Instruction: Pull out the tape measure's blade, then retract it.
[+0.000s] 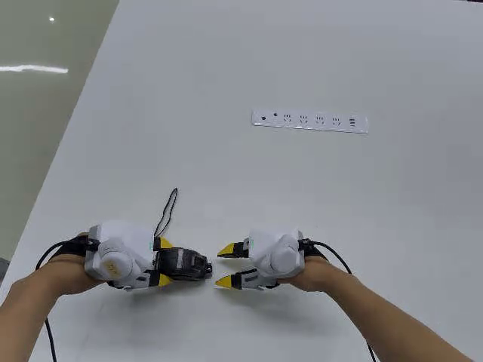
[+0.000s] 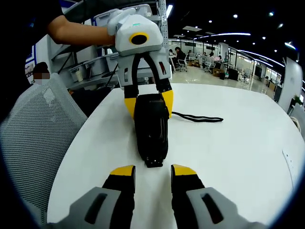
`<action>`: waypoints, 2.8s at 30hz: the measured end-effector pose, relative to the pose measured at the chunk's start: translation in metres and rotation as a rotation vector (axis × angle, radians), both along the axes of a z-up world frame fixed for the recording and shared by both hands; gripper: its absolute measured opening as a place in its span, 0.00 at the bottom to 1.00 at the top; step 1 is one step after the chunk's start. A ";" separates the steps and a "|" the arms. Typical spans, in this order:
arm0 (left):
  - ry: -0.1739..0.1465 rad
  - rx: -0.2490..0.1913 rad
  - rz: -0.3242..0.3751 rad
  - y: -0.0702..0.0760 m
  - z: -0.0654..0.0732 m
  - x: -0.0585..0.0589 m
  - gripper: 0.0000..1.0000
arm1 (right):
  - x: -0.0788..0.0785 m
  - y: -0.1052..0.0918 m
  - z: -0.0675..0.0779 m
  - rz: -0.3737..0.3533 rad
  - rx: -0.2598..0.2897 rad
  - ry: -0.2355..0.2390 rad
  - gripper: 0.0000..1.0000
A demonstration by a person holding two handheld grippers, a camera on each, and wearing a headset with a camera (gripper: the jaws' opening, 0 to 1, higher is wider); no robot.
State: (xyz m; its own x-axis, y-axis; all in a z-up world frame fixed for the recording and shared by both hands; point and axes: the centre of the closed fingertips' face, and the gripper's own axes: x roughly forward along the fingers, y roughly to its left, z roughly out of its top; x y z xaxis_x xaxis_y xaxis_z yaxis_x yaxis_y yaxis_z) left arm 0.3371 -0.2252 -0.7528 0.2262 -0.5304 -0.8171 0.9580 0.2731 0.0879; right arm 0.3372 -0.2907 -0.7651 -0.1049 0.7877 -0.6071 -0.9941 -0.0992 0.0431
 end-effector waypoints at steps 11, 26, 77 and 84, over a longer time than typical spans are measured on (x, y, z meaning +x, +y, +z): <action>0.000 -0.025 0.010 0.003 0.001 -0.001 0.27 | -0.003 0.007 -0.009 0.010 -0.012 0.011 0.26; 0.008 -0.041 0.021 0.005 0.001 -0.002 0.27 | -0.001 0.016 -0.010 0.029 -0.015 -0.003 0.20; 0.012 -0.044 0.035 0.015 0.001 -0.004 0.27 | -0.005 0.023 -0.005 0.061 -0.027 -0.045 0.10; 0.011 -0.040 0.034 0.016 0.001 -0.005 0.27 | -0.006 0.023 -0.003 0.061 -0.024 -0.045 0.10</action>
